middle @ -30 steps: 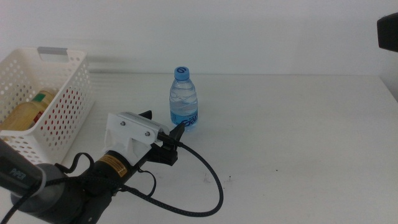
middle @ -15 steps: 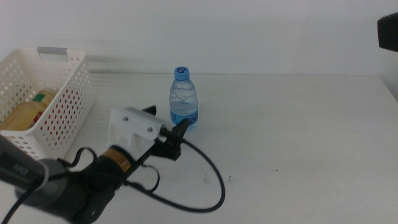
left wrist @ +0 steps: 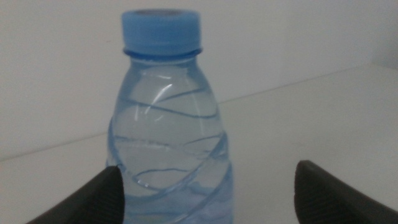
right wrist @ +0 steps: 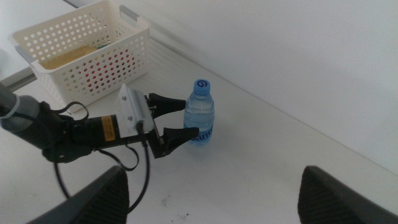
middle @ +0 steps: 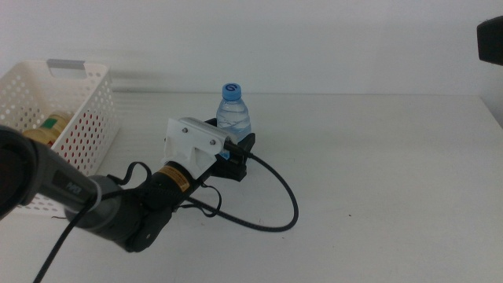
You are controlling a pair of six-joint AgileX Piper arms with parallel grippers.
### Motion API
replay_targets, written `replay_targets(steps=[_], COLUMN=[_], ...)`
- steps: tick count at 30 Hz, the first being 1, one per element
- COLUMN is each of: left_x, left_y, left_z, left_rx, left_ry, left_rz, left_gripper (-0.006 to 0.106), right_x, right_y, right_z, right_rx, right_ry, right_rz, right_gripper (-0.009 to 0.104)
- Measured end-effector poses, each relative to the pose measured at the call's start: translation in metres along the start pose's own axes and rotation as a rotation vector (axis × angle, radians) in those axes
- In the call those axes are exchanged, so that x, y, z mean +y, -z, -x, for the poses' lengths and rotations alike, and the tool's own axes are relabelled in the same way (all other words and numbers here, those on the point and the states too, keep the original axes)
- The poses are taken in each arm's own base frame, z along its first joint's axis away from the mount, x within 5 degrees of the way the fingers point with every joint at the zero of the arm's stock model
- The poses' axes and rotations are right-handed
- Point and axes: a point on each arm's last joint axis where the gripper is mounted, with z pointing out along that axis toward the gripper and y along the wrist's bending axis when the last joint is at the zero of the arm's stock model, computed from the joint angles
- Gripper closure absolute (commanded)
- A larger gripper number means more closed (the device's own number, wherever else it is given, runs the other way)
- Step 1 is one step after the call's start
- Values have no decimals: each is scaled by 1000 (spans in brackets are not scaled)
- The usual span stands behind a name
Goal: Use arms to grab the bottles and put them into the dustbin to the left of the table.
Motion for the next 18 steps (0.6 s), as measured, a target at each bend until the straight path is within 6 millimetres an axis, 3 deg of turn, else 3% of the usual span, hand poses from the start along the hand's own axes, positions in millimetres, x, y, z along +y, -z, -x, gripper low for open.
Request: replay_targets(steps=[14, 18], left_x=[14, 16], left_y=[-45, -55], left_z=[-8, -11], left_rx=[19, 35], left_ry=[7, 26], left_rz=[48, 54], left_gripper=[7, 16], right_x=[0, 0], right_y=[0, 0], right_z=[0, 0], right_rx=[0, 0], right_ry=[0, 0], right_rz=[0, 0], right_gripper=[20, 20])
